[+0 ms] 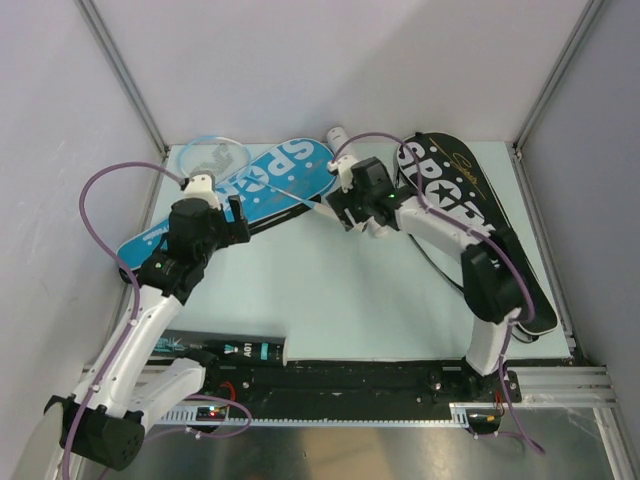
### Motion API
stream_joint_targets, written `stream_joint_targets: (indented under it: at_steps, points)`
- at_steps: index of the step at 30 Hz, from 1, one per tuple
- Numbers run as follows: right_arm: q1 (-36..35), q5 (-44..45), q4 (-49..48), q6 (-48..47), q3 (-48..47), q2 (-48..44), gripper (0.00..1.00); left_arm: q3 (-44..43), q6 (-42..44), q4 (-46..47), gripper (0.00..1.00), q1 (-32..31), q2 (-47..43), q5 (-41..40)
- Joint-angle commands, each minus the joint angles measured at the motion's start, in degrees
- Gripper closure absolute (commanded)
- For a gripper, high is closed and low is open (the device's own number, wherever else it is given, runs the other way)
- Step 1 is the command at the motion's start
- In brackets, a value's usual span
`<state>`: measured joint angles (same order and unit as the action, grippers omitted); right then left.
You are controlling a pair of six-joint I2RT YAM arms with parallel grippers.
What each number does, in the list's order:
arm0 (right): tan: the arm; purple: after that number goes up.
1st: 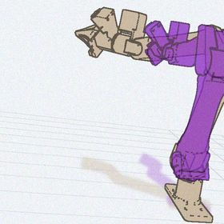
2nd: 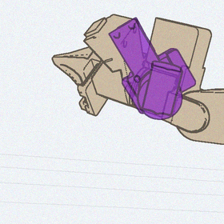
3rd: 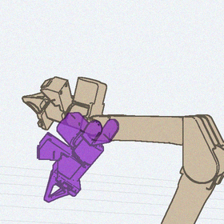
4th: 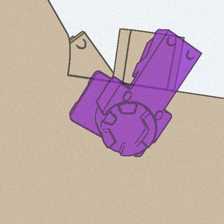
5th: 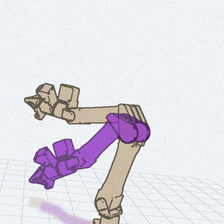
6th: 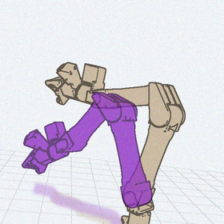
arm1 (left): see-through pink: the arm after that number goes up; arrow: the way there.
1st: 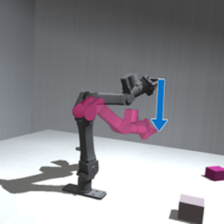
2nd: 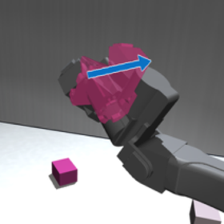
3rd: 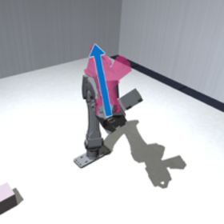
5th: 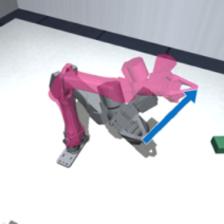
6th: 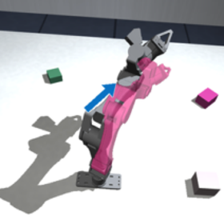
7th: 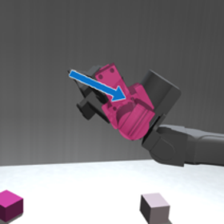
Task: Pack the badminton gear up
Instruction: Place the racket bag at the center of the board, then pick up the racket from the racket bag.
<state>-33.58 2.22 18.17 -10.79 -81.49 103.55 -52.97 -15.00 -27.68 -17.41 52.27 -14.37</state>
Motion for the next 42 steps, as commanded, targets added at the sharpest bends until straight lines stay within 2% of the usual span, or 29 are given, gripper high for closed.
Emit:
stream_joint_targets:
  at_steps: [1, 9, 17, 19, 21, 22, 25, 27, 30, 35, 38, 42]
  points:
    - [-0.3, -5.9, -3.7, -1.6, -7.9, 8.4, 0.19, 0.9, -1.0, 1.4, 0.05, -0.1, -1.2, -1.4]
    - [-1.8, -5.8, 2.7, -2.8, -21.4, 21.6, 0.19, 1.8, -5.4, 1.3, 0.05, 1.7, -1.1, 0.7]
    - [-2.5, -5.5, 6.0, -3.8, -24.5, 27.4, 0.25, 2.9, -16.1, 0.7, 0.1, 8.4, -0.8, 3.5]
    - [-2.6, -5.6, 6.9, -3.7, -24.9, 28.0, 0.3, 3.1, -18.5, 0.3, 0.11, 9.2, -0.5, 3.1]
    - [-2.8, -5.9, 7.4, -3.4, -24.5, 27.6, 0.44, 3.0, -18.9, 0.0, 0.13, 9.5, 0.2, 2.8]
    - [-3.0, -6.0, 7.5, -3.3, -24.0, 27.2, 0.52, 2.6, -17.9, -0.2, 0.13, 9.5, 0.7, 3.0]
    - [-4.4, -6.2, 7.6, -1.9, -21.4, 23.4, 0.84, 0.8, -14.6, -0.3, 0.12, 9.6, 2.9, 3.5]
    - [-5.7, -5.9, 6.4, 1.0, -17.6, 18.6, 0.96, -0.4, -16.3, 0.1, 0.11, 9.6, 5.0, 3.6]
    - [-7.8, -4.5, 3.7, 8.6, -8.3, 10.1, 0.99, -2.2, -19.5, 1.9, 0.09, 9.6, 9.2, 7.8]
    - [-12.5, 0.3, 0.6, 19.3, 6.5, -0.9, 1.0, -0.9, -23.6, 9.0, 0.09, 9.4, 16.7, 14.7]
    - [-16.2, 3.5, 1.4, 24.8, 11.2, -5.2, 1.0, 0.1, -24.2, 12.8, 0.11, 8.0, 20.1, 16.6]
    - [-21.6, 8.8, 4.9, 31.9, 13.6, -8.3, 1.0, 0.4, -26.0, 15.3, 0.14, 4.8, 24.2, 14.9]
